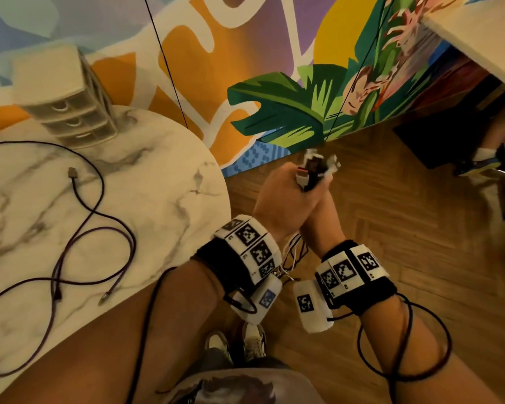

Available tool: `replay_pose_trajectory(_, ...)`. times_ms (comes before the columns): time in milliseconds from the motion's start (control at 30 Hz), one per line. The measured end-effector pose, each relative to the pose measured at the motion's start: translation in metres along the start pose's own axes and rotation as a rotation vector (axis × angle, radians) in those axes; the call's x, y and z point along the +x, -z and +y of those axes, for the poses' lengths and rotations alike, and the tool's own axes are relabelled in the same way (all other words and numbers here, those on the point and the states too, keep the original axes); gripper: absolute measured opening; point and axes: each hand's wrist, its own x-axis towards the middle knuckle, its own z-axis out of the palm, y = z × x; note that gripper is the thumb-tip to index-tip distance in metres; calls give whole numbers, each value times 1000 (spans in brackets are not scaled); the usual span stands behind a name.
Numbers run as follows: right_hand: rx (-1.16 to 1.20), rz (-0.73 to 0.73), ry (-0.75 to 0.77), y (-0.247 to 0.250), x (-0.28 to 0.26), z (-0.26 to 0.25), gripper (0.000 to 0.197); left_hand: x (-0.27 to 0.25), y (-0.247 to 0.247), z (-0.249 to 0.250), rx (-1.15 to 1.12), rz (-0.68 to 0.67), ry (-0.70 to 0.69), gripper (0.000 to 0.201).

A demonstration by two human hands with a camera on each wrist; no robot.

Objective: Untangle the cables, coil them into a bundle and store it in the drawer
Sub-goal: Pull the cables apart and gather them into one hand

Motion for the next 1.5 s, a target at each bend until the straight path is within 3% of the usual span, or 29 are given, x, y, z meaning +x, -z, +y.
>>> replay_pose_trajectory(67,70,-16,-41,-4,1,12,28,5,6,10,-412,61,144,26)
replay_pose_trajectory(133,96,-49,-86,-7,-3,26,43,10,13,18,-518,68,170,39)
replay_pose_trajectory(200,53,-55,-184,-10,-4,43,51,11,20,23,-196,-13,-23,34)
replay_pose_trajectory(300,-100,-29,-391,-7,-6,82,46,13,39,37,426,-209,-416,19)
replay_pose_trajectory(433,-305,-33,-618,7,-9,141,28,22,76,54,665,-70,-850,18)
replay_pose_trajectory(533,-338,-41,-698,4,5,148,24,18,89,59,758,-18,-957,26)
replay_pose_trajectory(633,-229,-16,-658,-5,19,121,21,13,90,44,756,-10,-882,29)
replay_pose_trajectory(700,-49,20,-563,-9,20,90,25,12,81,26,783,-88,-782,28)
replay_pose_trajectory(800,190,-21,-380,-10,17,39,26,15,60,1,910,-222,-396,22)
replay_pose_trajectory(900,242,-152,-159,-6,12,-9,20,21,49,-15,696,-167,-86,28)
replay_pose_trajectory(1000,180,-203,72,-2,8,-41,43,30,43,-10,280,-141,92,36)
replay_pose_trajectory(1067,143,-160,152,-4,12,-46,44,35,41,-2,258,-80,87,31)
replay_pose_trajectory(1133,89,-70,210,-8,18,-42,43,39,43,5,459,-41,25,33)
replay_pose_trajectory(1233,-13,23,273,-14,23,-38,22,45,57,9,599,-56,83,54)
replay_pose_trajectory(1333,-36,66,277,-20,27,-40,3,48,65,8,462,-77,125,51)
replay_pose_trajectory(1500,109,24,271,-21,36,-42,24,42,65,3,276,53,-15,25)
